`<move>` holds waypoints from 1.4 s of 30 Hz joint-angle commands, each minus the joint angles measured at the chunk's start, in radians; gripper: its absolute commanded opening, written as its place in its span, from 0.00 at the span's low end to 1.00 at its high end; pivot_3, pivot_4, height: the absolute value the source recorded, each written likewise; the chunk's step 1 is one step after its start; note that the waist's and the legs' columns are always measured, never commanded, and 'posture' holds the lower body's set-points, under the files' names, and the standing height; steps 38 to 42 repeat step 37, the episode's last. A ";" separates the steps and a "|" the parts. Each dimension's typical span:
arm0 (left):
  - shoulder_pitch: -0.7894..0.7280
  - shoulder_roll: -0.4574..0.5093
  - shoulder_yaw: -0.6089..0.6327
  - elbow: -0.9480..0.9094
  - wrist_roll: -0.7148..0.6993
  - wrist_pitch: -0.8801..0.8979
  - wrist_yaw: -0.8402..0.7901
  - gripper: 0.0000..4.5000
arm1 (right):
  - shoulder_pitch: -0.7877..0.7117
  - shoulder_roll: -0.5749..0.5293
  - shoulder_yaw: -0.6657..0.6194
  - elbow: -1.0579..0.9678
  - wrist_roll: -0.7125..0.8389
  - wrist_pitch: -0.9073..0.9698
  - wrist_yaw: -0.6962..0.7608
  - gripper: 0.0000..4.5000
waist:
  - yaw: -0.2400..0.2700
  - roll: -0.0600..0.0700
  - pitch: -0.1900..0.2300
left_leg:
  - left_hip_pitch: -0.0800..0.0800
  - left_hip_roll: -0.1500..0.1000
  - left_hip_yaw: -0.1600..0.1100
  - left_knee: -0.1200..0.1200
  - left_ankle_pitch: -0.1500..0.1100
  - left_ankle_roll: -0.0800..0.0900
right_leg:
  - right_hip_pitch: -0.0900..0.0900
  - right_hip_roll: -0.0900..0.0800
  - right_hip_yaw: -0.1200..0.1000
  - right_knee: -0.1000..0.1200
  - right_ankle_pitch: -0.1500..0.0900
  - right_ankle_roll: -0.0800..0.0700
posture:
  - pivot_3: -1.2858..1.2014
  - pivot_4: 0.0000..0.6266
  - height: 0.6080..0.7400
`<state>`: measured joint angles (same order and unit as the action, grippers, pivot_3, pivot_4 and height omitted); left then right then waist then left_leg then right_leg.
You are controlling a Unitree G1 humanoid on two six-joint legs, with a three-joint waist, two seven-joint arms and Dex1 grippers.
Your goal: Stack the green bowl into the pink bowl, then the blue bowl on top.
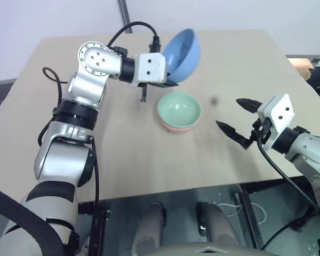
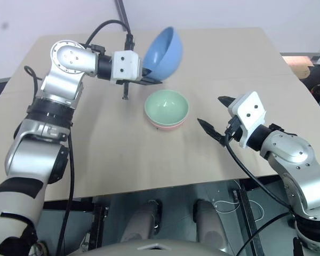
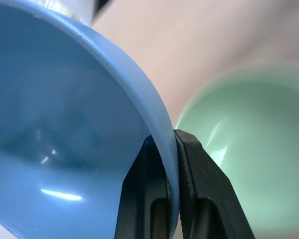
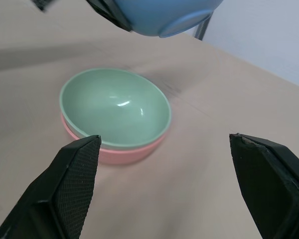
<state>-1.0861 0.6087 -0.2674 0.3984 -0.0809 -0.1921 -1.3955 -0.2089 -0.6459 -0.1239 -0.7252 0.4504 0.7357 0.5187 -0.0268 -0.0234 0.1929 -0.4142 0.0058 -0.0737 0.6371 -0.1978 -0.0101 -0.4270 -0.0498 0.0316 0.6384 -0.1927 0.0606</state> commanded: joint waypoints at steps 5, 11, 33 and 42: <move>0.094 0.024 -0.020 -0.074 0.017 -0.003 -0.050 0.38 | 0.012 -0.008 -0.034 -0.015 -0.008 -0.028 -0.008 1.00 | -0.012 0.000 0.000 | 0.001 0.001 -0.001 0.003 0.000 0.000 | 0.000 0.002 0.000 0.004 -0.002 -0.002 | 0.52 0.24 1.00; 0.123 0.064 0.044 -0.181 -0.016 0.170 0.000 0.77 | 0.036 0.011 -0.045 -0.007 0.002 -0.060 0.000 1.00 | -0.010 0.000 0.000 | -0.001 0.001 -0.001 0.006 0.000 0.000 | 0.000 0.002 0.000 0.003 -0.001 -0.002 | 0.52 0.24 1.00; 1.109 0.070 0.786 -0.815 -0.442 0.642 0.395 0.99 | 0.326 -0.196 -0.336 0.247 0.119 -0.286 0.450 1.00 | 0.003 0.000 0.000 | 0.001 0.001 0.000 0.005 0.000 0.000 | 0.001 0.001 0.000 0.002 -0.003 -0.004 | 0.52 0.24 1.00; 1.220 0.125 0.850 -0.790 -0.453 0.599 0.341 0.99 | 0.414 -0.227 -0.446 0.239 0.159 -0.258 0.504 1.00 | 0.010 0.000 0.000 | 0.003 0.002 0.001 0.007 0.000 0.000 | 0.003 0.000 0.000 0.002 -0.003 -0.004 | 0.52 0.24 1.00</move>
